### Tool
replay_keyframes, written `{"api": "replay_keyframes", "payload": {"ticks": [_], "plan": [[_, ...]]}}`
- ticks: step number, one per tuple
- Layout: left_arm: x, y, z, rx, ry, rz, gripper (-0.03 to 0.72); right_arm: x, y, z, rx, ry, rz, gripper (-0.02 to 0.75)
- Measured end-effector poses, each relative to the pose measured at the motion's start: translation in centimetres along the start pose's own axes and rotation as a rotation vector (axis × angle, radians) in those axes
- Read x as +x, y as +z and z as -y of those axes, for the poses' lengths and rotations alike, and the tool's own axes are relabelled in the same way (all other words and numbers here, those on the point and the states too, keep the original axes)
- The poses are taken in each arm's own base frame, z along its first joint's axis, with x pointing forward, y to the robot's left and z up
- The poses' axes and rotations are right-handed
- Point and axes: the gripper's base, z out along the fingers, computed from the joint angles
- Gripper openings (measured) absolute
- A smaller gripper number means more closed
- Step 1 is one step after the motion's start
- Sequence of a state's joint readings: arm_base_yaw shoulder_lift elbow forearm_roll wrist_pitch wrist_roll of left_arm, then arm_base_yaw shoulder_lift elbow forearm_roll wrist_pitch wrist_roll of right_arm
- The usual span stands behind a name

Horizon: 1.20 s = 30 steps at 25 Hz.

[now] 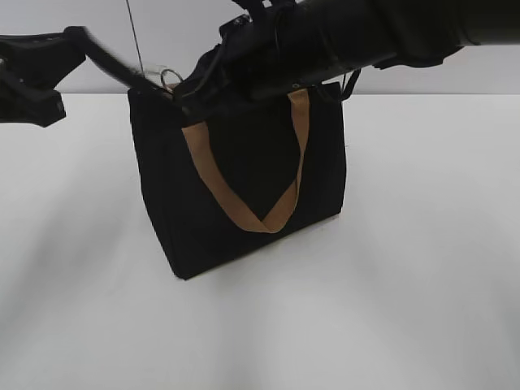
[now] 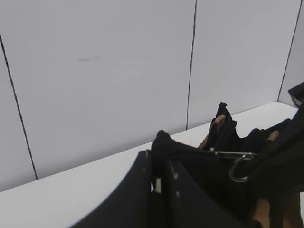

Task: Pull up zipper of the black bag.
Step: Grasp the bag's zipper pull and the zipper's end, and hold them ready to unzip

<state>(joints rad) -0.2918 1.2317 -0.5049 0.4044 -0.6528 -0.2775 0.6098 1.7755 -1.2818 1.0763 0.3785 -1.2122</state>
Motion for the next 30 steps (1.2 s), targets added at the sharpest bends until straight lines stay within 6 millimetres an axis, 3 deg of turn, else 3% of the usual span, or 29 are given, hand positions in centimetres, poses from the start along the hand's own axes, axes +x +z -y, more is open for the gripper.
{"api": "replay_keyframes", "payload": {"ticks": [6, 18, 25, 30], "plan": [[-0.4, -0.6, 0.0, -0.016, 0.015, -0.023, 0.022, 0.4, -0.6, 1.7, 0.007, 0.101, -0.015, -0.015], [-0.8, -1.0, 0.1, -0.017, 0.025, -0.015, 0.022, 1.0, -0.8, 1.9, 0.004, 0.161, -0.078, -0.015], [-0.9, -1.1, 0.1, -0.017, 0.029, -0.013, 0.022, 1.6, -1.7, 4.2, 0.055, 0.245, -0.082, -0.015], [-0.8, -1.1, 0.1, -0.019, 0.03, -0.024, 0.022, 1.7, -1.9, 4.7, 0.065, 0.262, -0.081, -0.015]]}}
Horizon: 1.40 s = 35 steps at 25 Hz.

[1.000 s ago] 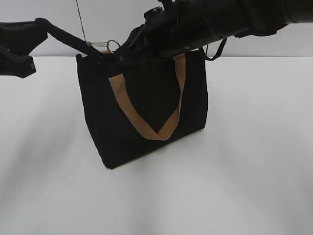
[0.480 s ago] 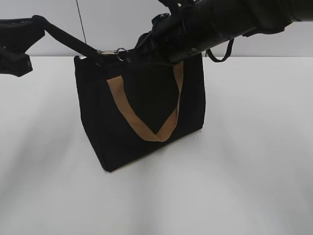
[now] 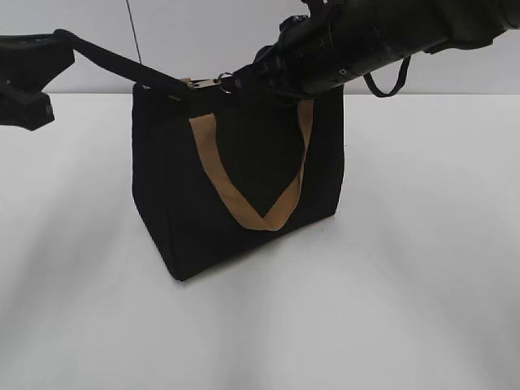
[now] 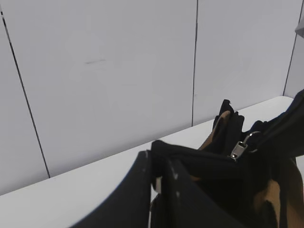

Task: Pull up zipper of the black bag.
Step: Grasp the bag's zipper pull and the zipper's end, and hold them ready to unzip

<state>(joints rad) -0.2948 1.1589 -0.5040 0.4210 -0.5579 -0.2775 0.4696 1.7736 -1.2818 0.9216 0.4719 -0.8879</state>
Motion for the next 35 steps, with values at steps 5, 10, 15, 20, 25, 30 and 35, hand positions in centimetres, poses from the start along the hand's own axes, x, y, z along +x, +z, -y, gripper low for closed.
{"api": "replay_keyframes", "payload": {"ticks": [5, 10, 15, 20, 25, 30, 35], "plan": [[0.1, 0.0, 0.0, -0.003, 0.0, -0.011, 0.022, 0.0, -0.2, 0.6, 0.011, 0.021, 0.003, -0.015], [0.0, -0.1, -0.1, -0.01, -0.009, -0.004, 0.022, 0.0, -0.5, 1.7, 0.04, 0.04, 0.01, -0.015], [-0.1, -0.1, -0.1, -0.011, -0.01, -0.003, 0.022, -0.1, -0.5, 1.8, 0.05, 0.041, 0.017, -0.015], [-0.1, -0.1, -0.1, -0.011, -0.01, -0.004, 0.022, -0.1, -0.9, 2.9, 0.082, 0.061, 0.03, -0.015], [-0.1, -0.1, -0.1, -0.011, -0.01, -0.004, 0.022, 0.0, -1.8, 5.1, 0.128, 0.109, 0.042, -0.015], [0.0, -0.1, -0.1, -0.011, -0.011, -0.005, 0.022, 0.1, -2.4, 6.3, 0.152, 0.132, 0.047, -0.015], [0.0, -0.1, -0.1, -0.013, -0.012, -0.007, 0.022, 0.1, -2.5, 6.5, 0.154, 0.139, 0.047, -0.015]]}}
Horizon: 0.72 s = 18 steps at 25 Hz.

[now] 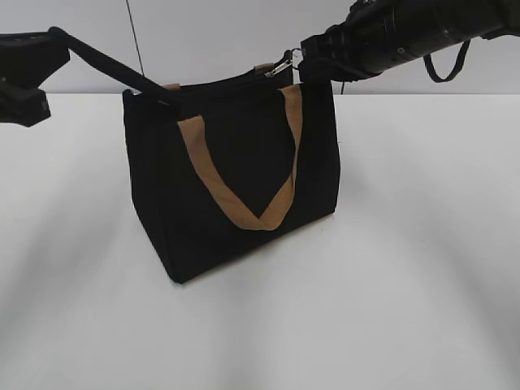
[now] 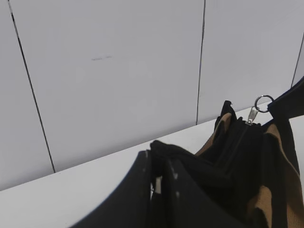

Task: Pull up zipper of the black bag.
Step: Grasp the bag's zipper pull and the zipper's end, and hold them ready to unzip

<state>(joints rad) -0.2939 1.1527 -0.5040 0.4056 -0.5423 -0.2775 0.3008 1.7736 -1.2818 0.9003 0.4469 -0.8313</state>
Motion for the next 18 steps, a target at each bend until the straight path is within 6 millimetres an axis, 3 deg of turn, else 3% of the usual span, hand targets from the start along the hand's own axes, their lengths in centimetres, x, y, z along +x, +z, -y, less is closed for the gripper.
{"api": "replay_keyframes", "payload": {"ticks": [10, 13, 18], "plan": [[0.03, 0.0, -0.01, -0.001, -0.001, -0.003, 0.03, 0.22, -0.01, -0.28, -0.031, 0.006, -0.025, 0.018], [0.03, 0.0, -0.02, -0.002, -0.002, -0.003, 0.081, 0.26, -0.04, -0.25, -0.035, 0.008, -0.029, 0.099], [-0.03, -0.03, -0.05, -0.006, -0.008, 0.0, 0.271, 0.29, -0.21, -0.43, -0.048, 0.002, -0.039, 0.301]]}}
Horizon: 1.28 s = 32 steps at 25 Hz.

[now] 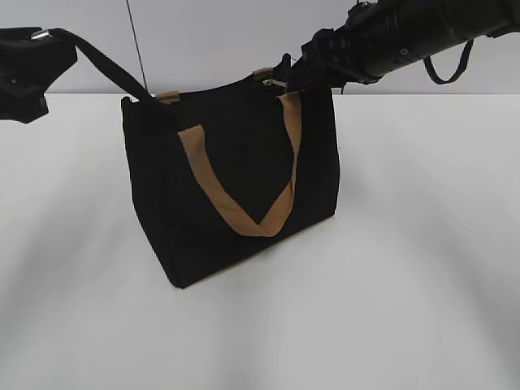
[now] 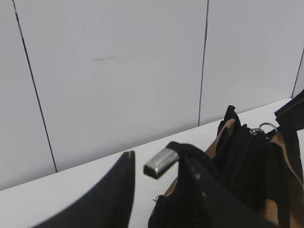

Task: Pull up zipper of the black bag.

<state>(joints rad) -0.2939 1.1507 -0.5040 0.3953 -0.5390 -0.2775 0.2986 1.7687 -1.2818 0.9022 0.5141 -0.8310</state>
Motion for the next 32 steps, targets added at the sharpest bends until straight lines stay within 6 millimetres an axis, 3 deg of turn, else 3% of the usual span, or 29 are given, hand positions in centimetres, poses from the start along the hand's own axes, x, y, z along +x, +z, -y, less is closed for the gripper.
{"api": "replay_keyframes", "payload": {"ticks": [4, 14, 20, 32], "plan": [[0.0, 0.0, 0.0, -0.002, -0.003, 0.0, 0.368, -0.4, -1.1, -0.3, 0.011, -0.055, 0.004, 0.393], [1.0, -0.1, -0.3, -0.039, -0.076, -0.108, 0.517, -1.1, -3.8, -1.5, 0.007, -0.166, 0.001, 0.416], [3.1, -0.6, -0.9, -0.125, -0.131, -0.342, 0.533, -0.9, -3.9, -1.8, -0.015, -0.167, -0.023, 0.417], [5.1, -1.7, -1.3, -0.242, -0.273, -0.577, 0.521, -0.8, -3.9, -1.8, -0.021, -0.169, -0.03, 0.417]]}}
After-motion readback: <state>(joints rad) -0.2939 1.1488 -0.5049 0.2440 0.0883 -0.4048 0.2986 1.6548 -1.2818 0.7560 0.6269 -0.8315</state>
